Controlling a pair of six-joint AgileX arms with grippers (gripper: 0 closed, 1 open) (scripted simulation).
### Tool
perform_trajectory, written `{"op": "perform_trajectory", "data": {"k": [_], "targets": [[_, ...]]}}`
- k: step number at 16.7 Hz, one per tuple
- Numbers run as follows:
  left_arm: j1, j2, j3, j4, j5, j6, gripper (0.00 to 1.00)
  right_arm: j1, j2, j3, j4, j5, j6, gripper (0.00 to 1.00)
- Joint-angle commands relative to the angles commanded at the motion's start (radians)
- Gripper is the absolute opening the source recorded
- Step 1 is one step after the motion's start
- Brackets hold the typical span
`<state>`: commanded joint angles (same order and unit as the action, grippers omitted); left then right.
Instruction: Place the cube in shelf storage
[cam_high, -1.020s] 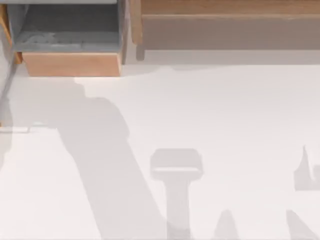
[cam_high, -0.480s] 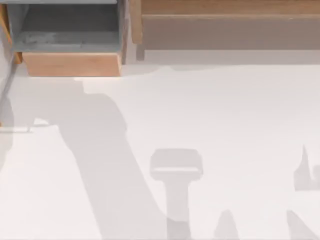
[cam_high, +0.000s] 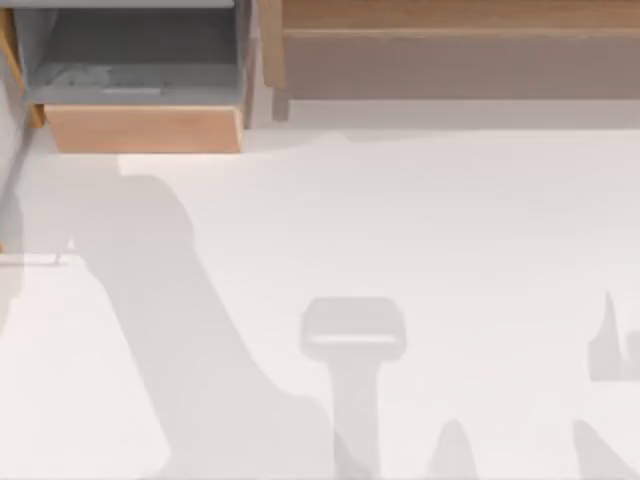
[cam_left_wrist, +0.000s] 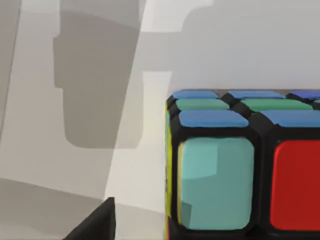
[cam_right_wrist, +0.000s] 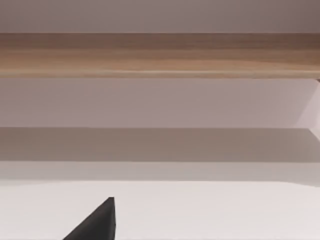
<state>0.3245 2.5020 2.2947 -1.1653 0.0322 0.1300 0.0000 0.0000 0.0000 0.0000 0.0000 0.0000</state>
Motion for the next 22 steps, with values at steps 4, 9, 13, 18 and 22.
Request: {"op": "perform_trajectory", "data": {"k": [4,9,13,18,22], "targets": [[0.0,0.0,0.0,0.0,0.0,0.0,0.77,0.0,0.0,0.0,0.0,0.0,0.0,1.0],[0.0,0.0,0.0,0.0,0.0,0.0,0.4,0.0,0.0,0.0,0.0,0.0,0.0,1.0],[0.0,0.0,0.0,0.0,0.0,0.0,0.1,0.0,0.0,0.0,0.0,0.0,0.0,1.0],[0.0,0.0,0.0,0.0,0.0,0.0,0.0,0.0,0.0,0.0,0.0,0.0,0.0,1.0],[0.0,0.0,0.0,0.0,0.0,0.0,0.0,0.0,0.0,0.0,0.0,0.0,0.0,1.0]]}}
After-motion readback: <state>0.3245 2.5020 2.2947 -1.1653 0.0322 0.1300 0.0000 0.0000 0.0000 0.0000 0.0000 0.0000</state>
